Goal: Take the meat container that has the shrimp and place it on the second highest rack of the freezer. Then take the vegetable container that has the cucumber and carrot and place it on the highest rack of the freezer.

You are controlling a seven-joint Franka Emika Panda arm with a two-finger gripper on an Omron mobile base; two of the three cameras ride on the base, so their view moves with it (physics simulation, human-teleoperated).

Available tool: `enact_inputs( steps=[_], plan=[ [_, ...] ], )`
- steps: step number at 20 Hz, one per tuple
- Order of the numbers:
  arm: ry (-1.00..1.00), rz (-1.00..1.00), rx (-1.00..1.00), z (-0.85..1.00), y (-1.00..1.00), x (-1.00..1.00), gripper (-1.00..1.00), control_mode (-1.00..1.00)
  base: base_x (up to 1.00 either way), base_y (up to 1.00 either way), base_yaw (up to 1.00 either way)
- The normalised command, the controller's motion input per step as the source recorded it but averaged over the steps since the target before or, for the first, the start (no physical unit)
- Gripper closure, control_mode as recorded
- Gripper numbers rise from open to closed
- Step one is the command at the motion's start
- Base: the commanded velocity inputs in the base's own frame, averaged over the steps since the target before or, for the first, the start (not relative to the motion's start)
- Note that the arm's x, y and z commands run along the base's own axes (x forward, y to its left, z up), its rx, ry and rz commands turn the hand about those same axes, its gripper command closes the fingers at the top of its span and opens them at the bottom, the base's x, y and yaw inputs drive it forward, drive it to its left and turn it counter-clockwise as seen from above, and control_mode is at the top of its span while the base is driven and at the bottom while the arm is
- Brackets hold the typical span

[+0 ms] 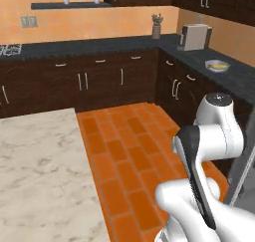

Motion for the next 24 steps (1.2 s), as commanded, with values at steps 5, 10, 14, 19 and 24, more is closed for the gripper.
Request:
enact_inputs(
  steps=[5, 10, 14, 19, 24],
  plan=[
    [0.0, 0.0, 0.0, 0.0, 0.0, 0.0, -1.0, 1.0, 1.0, 0.25, -0.04],
    [0.0, 0.0, 0.0, 0.0, 0.0, 0.0, -1.0, 1.0, 1.0, 0.43, -0.15],
    [0.0, 0.0, 0.0, 0.0, 0.0, 0.0, -1.0, 1.0, 1.0, 0.13, -0.22],
    [0.0, 0.0, 0.0, 0.0, 0.0, 0.0, -1.0, 1.0, 1.0, 0.11, -0.28],
    [0.0, 0.0, 0.0, 0.0, 0.0, 0.0, -1.0, 1.0, 1.0, 0.16, -0.33]
  ],
)
